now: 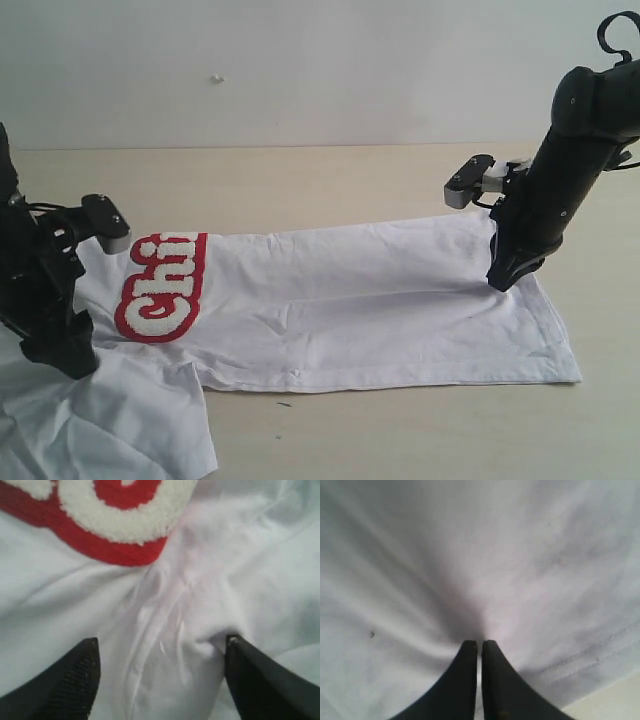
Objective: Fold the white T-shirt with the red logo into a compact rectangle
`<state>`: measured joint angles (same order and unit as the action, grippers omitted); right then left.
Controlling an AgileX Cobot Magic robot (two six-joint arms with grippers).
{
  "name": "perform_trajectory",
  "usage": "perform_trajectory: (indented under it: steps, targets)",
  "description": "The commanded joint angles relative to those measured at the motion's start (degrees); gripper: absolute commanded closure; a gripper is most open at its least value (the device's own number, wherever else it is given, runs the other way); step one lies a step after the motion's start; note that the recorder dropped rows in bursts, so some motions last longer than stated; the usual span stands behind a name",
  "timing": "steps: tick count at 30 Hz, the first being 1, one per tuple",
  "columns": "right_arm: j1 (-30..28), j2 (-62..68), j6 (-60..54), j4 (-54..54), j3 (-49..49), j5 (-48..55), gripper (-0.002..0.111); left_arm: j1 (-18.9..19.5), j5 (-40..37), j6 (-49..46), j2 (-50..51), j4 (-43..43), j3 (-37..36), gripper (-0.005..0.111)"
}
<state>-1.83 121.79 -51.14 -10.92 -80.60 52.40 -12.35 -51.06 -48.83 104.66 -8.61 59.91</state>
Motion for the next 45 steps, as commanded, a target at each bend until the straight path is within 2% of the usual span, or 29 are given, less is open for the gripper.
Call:
perform_trajectory:
  steps: [1, 10, 21, 23, 26, 29, 31, 33, 36, 40, 45]
  targets:
    - [-0.2, -0.6, -0.2, -0.7, 0.2, -0.7, 0.103, -0.2, 0.7, -0.2, -3.8, -4.1, 1.3, 0.039]
    - [-0.2, -0.6, -0.2, -0.7, 0.2, -0.5, 0.103, -0.2, -1.4, -0.3, -9.5, -5.4, 1.3, 0.039]
    - [-0.2, -0.6, -0.2, -0.9, 0.2, -0.5, 0.103, -0.2, -3.2, 0.0, -11.9, -2.8, 1.3, 0.039]
    - [-0.2, -0.6, -0.2, -1.0, 0.2, -0.5, 0.103, -0.2, -1.1, 1.3, -12.5, -2.3, 1.3, 0.040]
    - [-0.2, -0.6, -0.2, -1.0, 0.2, -0.1, 0.103, 0.5, 7.0, 10.7, -12.7, 2.2, 1.3, 0.045]
    - [-0.2, -0.6, -0.2, -1.0, 0.2, -0.4, 0.103, 2.5, 13.1, 19.3, -10.9, 6.2, 1.3, 0.060]
    - [-0.2, -0.6, -0.2, -1.0, 0.2, -1.4, 0.103, 3.8, 14.8, 20.6, -8.9, 8.0, 1.3, 0.071]
    - [-0.2, -0.6, -0.2, -1.0, 0.2, -3.2, 0.103, 5.4, 17.5, 22.5, -6.3, 10.6, 1.4, 0.076]
    - [-0.2, -0.6, -0.2, -1.0, 0.2, -4.5, 0.103, 8.5, 22.6, 27.1, -2.1, 13.1, 1.8, 0.074]
    - [-0.2, -0.6, -0.2, -1.0, 0.2, -5.9, 0.103, 12.1, 23.9, 28.3, 3.9, 13.1, 5.7, 0.073]
    - [-0.2, -0.6, -0.2, -1.0, 0.2, -7.8, 0.103, 12.5, 26.6, 28.1, 9.2, 13.1, 10.2, 0.073]
